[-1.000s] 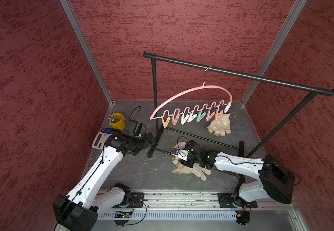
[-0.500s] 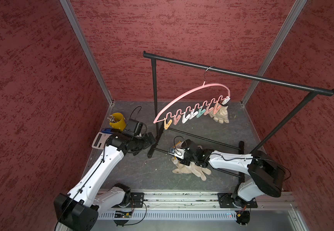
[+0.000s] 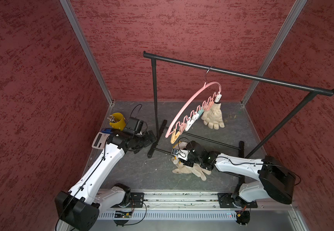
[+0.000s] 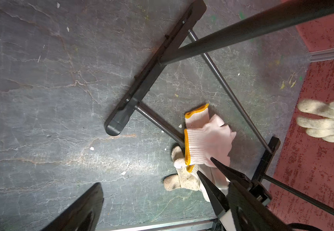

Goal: Clip the gloves onto a hanger to dry
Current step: Pick up the glove from the center of the board.

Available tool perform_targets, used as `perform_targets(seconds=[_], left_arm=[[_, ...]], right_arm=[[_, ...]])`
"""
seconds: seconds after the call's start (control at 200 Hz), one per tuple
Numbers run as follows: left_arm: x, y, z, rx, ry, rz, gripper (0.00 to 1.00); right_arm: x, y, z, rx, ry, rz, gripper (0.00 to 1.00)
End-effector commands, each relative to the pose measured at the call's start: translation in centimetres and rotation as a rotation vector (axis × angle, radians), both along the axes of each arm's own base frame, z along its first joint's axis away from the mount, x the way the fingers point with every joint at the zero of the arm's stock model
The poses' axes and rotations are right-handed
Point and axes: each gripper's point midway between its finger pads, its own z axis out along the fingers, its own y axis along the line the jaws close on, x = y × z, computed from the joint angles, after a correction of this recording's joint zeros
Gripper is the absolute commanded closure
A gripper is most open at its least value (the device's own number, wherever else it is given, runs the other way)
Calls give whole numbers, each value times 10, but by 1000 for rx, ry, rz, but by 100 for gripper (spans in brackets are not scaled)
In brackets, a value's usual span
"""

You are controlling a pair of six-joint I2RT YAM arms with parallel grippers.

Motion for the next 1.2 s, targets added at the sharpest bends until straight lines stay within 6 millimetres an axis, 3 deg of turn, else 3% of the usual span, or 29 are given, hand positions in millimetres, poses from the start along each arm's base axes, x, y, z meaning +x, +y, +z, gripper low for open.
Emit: perform_targets(seconds=[0.0, 0.19, 0.321, 0.466, 0.636, 0.726, 0.857, 0.997, 1.197], left_arm=[[7, -1, 11, -5, -37, -5, 3], [6, -1, 11, -8, -34, -3, 4], [6, -3, 14, -14, -39, -15, 10], [8, -6, 17, -25, -48, -28, 18], [13, -6, 26, -8, -98, -64, 21], [16, -5, 34, 12, -131, -79, 21], [24, -9, 56, 22, -246, -142, 20], [30, -22, 98, 49, -517, -278, 20], [11, -52, 156, 107, -967, -565, 18]], right_arm=[[-1, 0, -5, -19, -10, 7, 57], [-1, -2, -22, -53, 8, 7, 57], [4, -2, -22, -46, -7, -18, 60], [11, 0, -5, 4, -36, -56, 72], [11, -2, 19, 59, -63, -79, 100], [10, -4, 24, 69, -59, -89, 100], [6, -5, 38, 113, -46, -103, 100], [-7, -4, 65, 234, 35, -126, 100], [-33, -12, 99, 468, 205, -204, 100]])
